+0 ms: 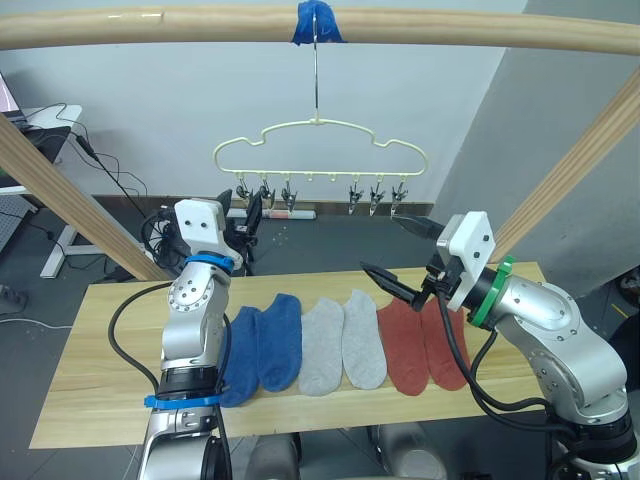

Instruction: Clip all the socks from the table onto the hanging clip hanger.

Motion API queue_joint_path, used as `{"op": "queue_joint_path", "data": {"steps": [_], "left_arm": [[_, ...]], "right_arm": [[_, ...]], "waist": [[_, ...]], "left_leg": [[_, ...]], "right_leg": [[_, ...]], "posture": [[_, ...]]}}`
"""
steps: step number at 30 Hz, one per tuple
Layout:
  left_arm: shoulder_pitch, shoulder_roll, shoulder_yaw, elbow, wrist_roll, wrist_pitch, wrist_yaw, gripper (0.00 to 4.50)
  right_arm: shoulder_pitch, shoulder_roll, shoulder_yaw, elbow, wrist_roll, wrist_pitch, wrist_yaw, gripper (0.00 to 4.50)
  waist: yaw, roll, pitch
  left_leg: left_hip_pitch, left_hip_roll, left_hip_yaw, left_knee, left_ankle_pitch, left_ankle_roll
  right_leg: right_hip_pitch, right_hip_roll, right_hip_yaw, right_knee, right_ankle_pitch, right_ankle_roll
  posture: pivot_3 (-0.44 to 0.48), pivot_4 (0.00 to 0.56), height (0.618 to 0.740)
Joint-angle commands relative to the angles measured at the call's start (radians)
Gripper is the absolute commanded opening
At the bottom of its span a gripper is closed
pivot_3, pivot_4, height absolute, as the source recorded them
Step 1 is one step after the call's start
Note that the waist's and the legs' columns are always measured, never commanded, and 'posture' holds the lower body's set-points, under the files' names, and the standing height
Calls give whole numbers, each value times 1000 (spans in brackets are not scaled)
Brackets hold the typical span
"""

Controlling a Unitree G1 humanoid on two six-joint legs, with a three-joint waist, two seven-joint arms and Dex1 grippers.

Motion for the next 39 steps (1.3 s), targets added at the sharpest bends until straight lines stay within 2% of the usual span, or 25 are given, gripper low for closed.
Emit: {"op": "queue_joint_path", "data": {"steps": [1,12,15,20,24,30,34,39], "left_arm": [[-19,-8,-3,-34,13,-43,17,2764],[-38,-18,-9,-26,12,-40,32,2764],[-40,-19,-12,-25,13,-38,29,2173],[-43,-12,-21,-19,27,-36,24,731],[-42,-10,-18,-21,32,-41,34,61],[-37,-8,-14,-40,40,-36,45,24],[-27,7,-16,-68,40,-19,40,24],[-12,33,-20,-114,25,25,22,24]], "right_arm": [[-12,-4,1,-44,22,-11,10,4500],[-11,-12,6,-36,27,-19,27,4500],[-12,-11,7,-36,28,-18,25,4500],[-15,-5,7,-36,29,-15,20,4500],[-14,-4,8,-36,28,-16,19,4500],[0,-11,13,-27,12,-24,20,4500],[113,-25,-8,64,-69,-23,-44,4500],[239,-4,-12,231,-229,-122,-167,4500]], "waist": [[0,0,0],[-2,0,0],[-2,0,0],[-2,0,0],[-2,0,0],[-2,0,0],[0,0,0],[3,1,12]], "left_leg": [[0,0,0,0,0,0],[0,0,0,0,0,0],[0,0,0,0,0,0],[0,0,0,0,0,0],[0,0,0,0,0,0],[0,0,0,0,0,0],[0,0,0,0,0,0],[0,0,0,0,0,0]], "right_leg": [[0,0,0,0,0,0],[0,0,0,0,0,0],[0,0,0,0,0,0],[0,0,0,0,0,0],[0,0,0,0,0,0],[0,0,0,0,0,0],[0,0,0,0,0,0],[0,0,0,0,0,0]], "posture": [[-254,242,740],[-251,241,740],[-251,241,740],[-250,240,740],[-249,239,740],[-248,237,740],[-236,249,740],[-223,274,740]]}}
